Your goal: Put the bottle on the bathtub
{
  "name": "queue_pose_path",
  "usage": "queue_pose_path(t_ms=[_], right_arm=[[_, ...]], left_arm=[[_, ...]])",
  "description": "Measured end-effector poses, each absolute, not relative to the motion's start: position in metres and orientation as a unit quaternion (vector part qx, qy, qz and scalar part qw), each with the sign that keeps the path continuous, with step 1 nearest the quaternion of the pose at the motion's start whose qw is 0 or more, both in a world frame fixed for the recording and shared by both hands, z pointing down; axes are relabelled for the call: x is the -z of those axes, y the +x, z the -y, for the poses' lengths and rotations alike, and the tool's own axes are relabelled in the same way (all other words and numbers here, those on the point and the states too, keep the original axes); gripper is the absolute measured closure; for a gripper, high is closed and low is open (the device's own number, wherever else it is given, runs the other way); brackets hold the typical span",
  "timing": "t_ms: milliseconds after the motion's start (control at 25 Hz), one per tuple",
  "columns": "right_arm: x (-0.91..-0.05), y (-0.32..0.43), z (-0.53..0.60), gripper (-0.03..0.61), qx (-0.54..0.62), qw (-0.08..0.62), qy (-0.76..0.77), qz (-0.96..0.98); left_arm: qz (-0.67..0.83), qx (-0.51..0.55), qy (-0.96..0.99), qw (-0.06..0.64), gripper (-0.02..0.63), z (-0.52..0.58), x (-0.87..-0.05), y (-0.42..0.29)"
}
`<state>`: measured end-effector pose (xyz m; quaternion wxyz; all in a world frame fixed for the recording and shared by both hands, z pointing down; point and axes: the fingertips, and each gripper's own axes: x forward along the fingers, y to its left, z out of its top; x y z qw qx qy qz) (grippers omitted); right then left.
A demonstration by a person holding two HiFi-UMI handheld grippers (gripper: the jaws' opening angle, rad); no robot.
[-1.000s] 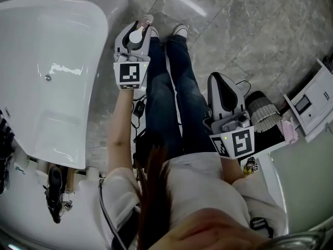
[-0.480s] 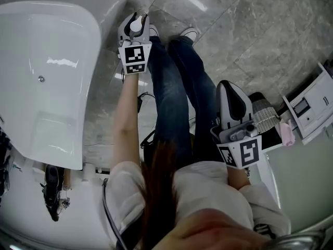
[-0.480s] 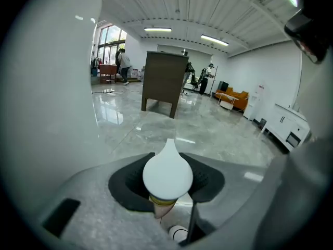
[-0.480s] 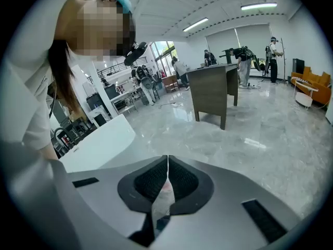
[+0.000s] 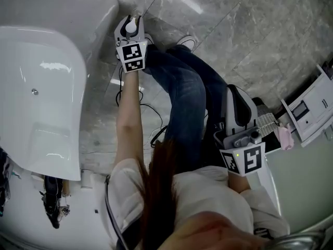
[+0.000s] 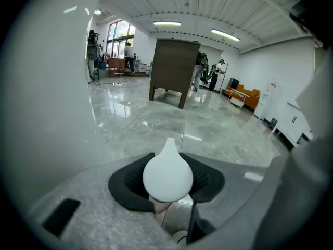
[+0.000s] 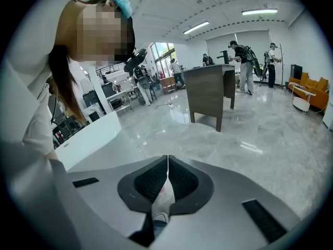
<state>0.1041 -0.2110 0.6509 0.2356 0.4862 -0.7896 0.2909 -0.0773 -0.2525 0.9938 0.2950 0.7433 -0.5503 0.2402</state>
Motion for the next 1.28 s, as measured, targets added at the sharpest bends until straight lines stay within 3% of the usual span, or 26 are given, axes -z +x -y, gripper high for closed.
queue_pose_path(t_ms=[320,1000,1080,1160,1280], right_arm=[[-0.678,0.124,0.207,0.565,-0.284,0.241,0.497,0.784],[-0.676,0.126,0.199,0.565,-0.290,0.227,0.490,0.790],[-0.676,0.125,0.199,0.565,-0.292,0.227,0.488,0.791],[-0.675,0.126,0.200,0.565,-0.294,0.229,0.487,0.790],[-0.672,0.127,0.200,0.565,-0.296,0.232,0.487,0.788]], left_arm=[[0.554,-0.263,0.731,0.299,0.476,0.246,-1.042,-0.073],[0.525,-0.292,0.741,0.299,0.472,0.228,-1.057,-0.059],[0.522,-0.292,0.743,0.299,0.454,0.230,-1.057,-0.057],[0.519,-0.293,0.747,0.294,0.395,0.234,-1.054,-0.055],[0.513,-0.300,0.752,0.284,0.382,0.234,-1.048,-0.055]])
